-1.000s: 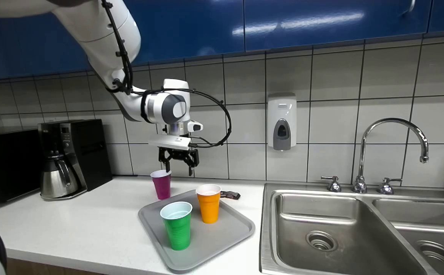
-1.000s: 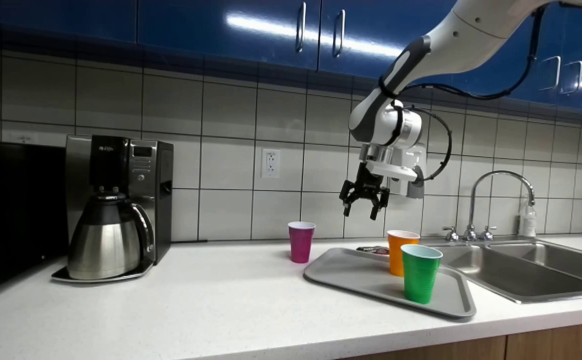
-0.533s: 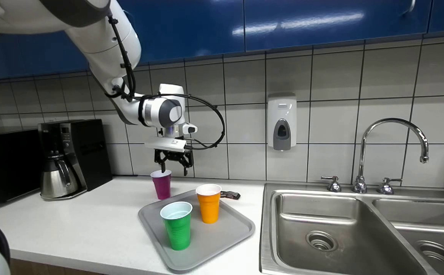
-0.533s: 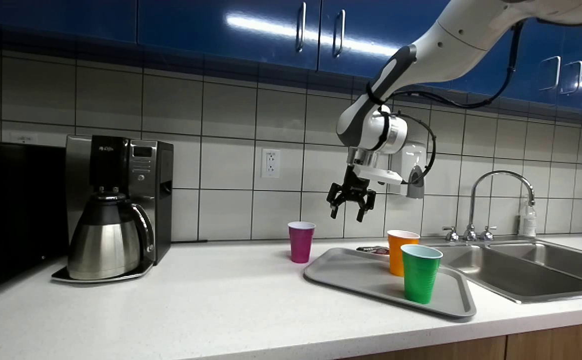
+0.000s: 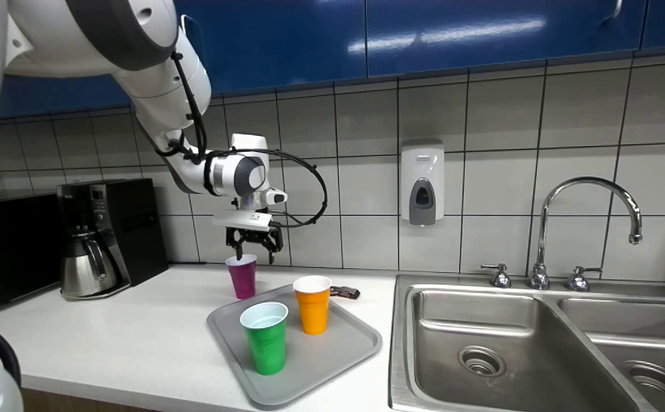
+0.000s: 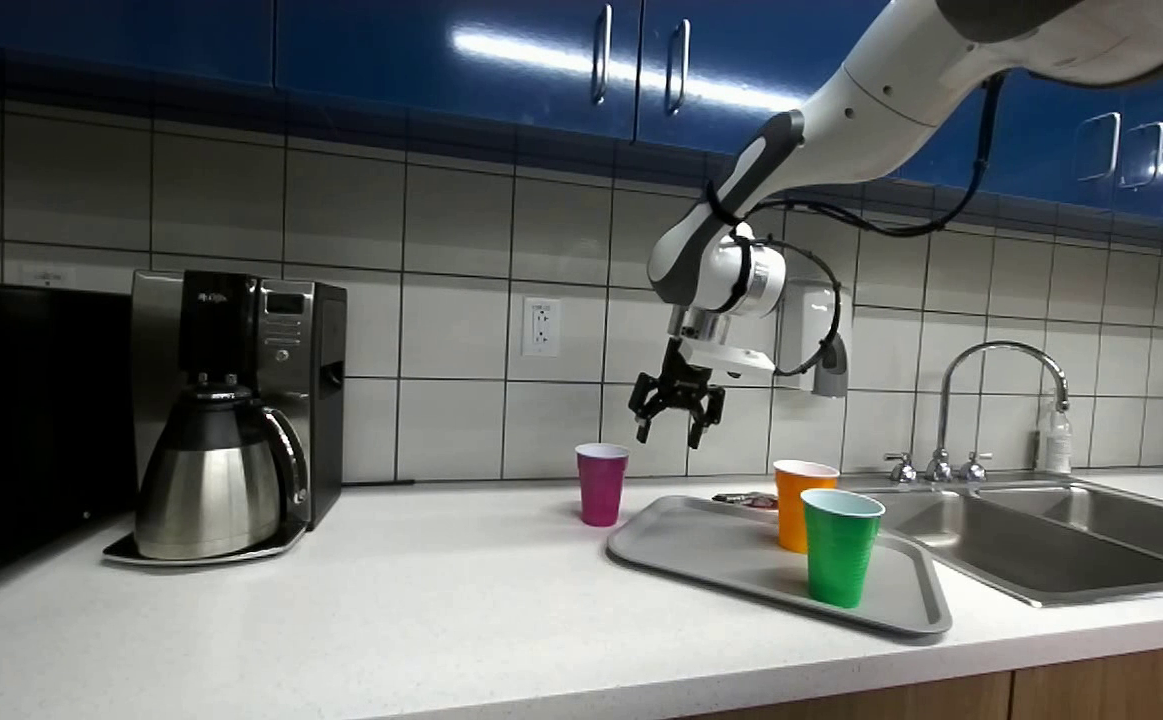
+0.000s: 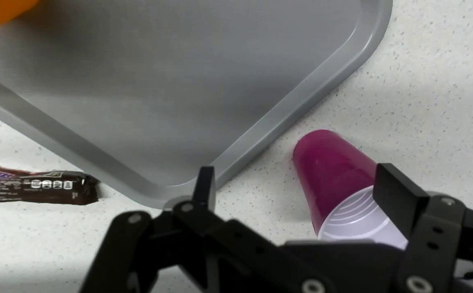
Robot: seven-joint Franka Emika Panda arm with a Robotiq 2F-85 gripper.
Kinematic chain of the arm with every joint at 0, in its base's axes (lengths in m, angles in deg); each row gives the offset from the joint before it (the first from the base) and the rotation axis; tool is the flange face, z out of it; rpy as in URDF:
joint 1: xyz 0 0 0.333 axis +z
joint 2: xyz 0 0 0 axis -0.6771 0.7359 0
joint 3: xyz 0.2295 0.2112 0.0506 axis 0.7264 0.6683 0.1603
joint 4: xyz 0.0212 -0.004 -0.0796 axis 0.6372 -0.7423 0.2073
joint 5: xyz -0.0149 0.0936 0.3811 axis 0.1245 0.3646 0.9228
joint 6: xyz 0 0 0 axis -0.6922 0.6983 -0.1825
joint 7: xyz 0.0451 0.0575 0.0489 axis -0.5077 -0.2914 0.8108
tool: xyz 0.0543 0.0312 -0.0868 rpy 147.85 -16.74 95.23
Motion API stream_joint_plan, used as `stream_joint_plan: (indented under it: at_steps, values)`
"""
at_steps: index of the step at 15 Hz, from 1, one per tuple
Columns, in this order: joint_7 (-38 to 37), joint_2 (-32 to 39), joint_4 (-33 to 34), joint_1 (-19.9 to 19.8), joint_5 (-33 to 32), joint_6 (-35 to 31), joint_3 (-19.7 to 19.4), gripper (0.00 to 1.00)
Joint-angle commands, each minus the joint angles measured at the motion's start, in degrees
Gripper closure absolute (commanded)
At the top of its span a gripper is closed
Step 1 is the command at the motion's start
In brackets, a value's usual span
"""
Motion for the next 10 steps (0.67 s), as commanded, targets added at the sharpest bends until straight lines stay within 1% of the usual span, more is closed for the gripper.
stream_joint_plan:
  at_steps: [1, 10]
  values:
    - [-4.08, 3.40, 4.45, 1.15, -2.82, -0.66, -0.24, 0.00]
    - [-9.78, 9.48, 11.76, 2.92, -4.58, -1.09, -0.63, 0.00]
